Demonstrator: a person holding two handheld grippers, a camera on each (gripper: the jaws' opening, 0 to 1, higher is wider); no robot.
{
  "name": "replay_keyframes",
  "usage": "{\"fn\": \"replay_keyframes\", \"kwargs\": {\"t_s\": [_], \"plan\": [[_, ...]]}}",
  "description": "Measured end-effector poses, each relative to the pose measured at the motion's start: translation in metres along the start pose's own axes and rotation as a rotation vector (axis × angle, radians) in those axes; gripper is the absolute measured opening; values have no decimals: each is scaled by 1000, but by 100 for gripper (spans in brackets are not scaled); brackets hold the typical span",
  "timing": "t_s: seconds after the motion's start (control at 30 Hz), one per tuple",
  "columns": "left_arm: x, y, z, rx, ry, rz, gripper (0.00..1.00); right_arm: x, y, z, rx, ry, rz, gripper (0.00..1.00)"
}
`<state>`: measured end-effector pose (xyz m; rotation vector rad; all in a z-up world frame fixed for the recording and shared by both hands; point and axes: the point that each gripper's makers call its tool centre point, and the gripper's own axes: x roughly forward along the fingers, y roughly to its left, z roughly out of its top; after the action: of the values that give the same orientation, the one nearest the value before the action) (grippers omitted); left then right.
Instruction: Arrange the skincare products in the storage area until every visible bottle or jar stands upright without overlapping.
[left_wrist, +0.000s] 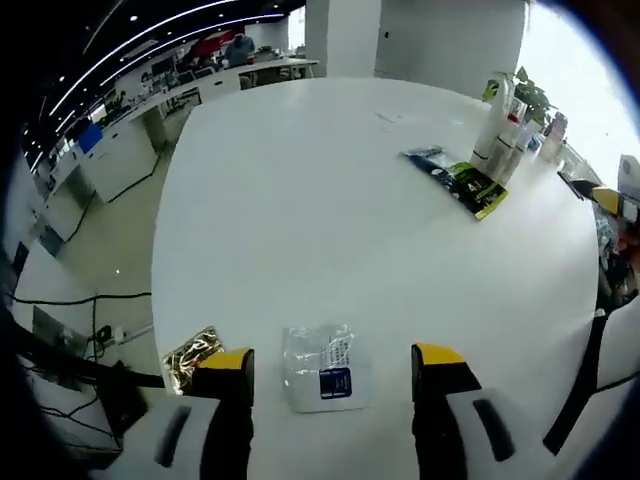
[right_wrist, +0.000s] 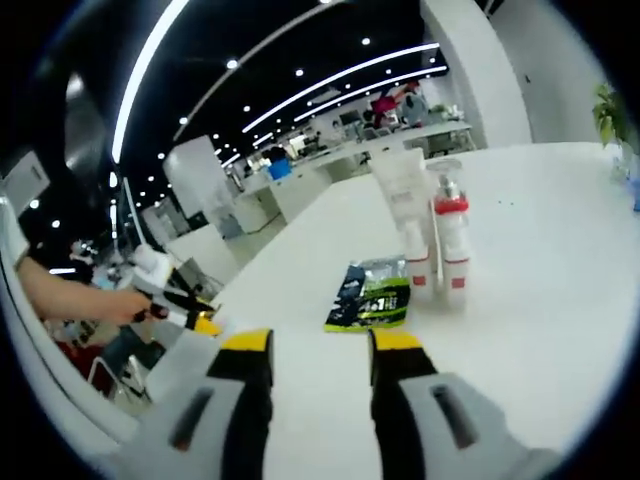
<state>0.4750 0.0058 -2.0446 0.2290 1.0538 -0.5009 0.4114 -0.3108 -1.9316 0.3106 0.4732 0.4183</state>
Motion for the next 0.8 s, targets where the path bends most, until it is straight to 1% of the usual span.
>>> {"fn": "replay_keyframes", "kwargs": {"t_s": [0.07,0.1,0.2,0.3,0.33,0.37,0.43,0.53,0.67,0.7,0.8], "plan": [[1,0,-5,10,27,1,64,-3,1,-2,-1,-1,-5,36],[2,-1,-8,26,50,5,62,-7,1,-3,-2,-1,-9,36],[5,-2,-14,46,88,4,54,-14,0,-2,-4,-7,-21,36],[9,-3,-22,51,128,-2,54,-21,-4,-3,-2,-11,-38,36],[9,-3,-23,51,132,-3,54,-22,-5,-3,-2,-11,-40,35],[9,-1,-19,99,115,4,54,-24,-5,-3,-2,-9,-42,35],[9,-1,-19,63,125,2,53,-29,-4,-4,-11,-9,-51,35],[9,-1,-19,73,128,-1,52,-34,-2,-6,-13,-2,-61,35],[6,-9,-20,95,127,-13,41,-42,0,-10,-3,-7,-89,35],[7,-9,-21,94,130,-4,41,-43,0,-10,-2,-8,-92,35],[8,-8,-20,92,131,-4,40,-48,4,-16,15,-8,-105,34]]}}
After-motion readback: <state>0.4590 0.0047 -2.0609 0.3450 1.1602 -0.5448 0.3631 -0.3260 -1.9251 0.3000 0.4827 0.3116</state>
